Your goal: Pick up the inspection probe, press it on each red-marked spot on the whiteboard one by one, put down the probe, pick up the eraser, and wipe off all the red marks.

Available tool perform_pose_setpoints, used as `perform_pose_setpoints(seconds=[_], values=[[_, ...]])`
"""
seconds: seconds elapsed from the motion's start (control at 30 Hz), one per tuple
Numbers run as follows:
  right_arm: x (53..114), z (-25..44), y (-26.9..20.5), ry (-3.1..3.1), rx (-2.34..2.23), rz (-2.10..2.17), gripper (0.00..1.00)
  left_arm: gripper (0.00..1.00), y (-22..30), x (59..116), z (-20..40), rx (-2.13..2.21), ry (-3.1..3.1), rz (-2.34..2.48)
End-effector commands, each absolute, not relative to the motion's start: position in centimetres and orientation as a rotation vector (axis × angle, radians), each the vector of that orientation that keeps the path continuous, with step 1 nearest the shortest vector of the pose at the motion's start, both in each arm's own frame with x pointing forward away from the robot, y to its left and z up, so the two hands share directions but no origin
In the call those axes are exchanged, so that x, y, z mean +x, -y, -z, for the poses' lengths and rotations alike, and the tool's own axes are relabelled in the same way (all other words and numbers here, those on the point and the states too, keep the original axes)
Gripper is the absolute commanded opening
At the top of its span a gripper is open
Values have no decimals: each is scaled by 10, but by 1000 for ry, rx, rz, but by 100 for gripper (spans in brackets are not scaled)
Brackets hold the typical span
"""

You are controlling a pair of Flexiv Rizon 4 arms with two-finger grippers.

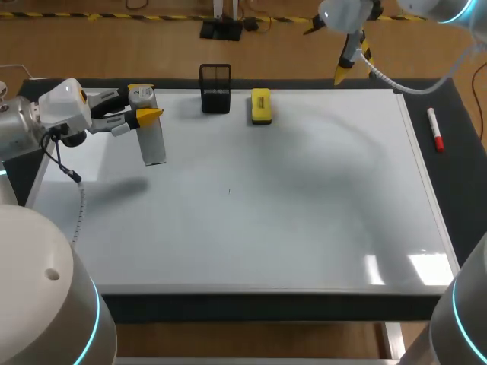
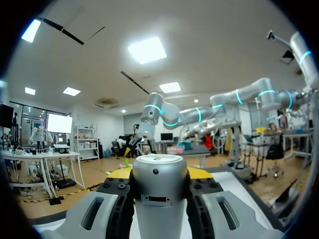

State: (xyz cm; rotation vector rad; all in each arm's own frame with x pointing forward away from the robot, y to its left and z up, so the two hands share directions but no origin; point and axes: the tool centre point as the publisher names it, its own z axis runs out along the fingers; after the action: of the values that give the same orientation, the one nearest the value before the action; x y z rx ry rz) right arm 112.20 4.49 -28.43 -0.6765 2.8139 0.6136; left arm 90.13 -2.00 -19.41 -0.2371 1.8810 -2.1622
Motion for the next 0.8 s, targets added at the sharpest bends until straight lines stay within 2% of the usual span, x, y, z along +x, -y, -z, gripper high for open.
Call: perform_pose_setpoints(seconds=[0.03, 0.3, 0.8], values=[[1123, 283, -45, -2819, -680, -609, 100, 0, 20, 901, 193, -238, -1880, 2161], [1123, 283, -45, -2819, -680, -609, 100, 0, 28, 911, 187, -186, -1937, 2163], [1123, 283, -45, -2819, -680, -609, 100, 0, 60, 991, 137, 29, -1998, 2238]])
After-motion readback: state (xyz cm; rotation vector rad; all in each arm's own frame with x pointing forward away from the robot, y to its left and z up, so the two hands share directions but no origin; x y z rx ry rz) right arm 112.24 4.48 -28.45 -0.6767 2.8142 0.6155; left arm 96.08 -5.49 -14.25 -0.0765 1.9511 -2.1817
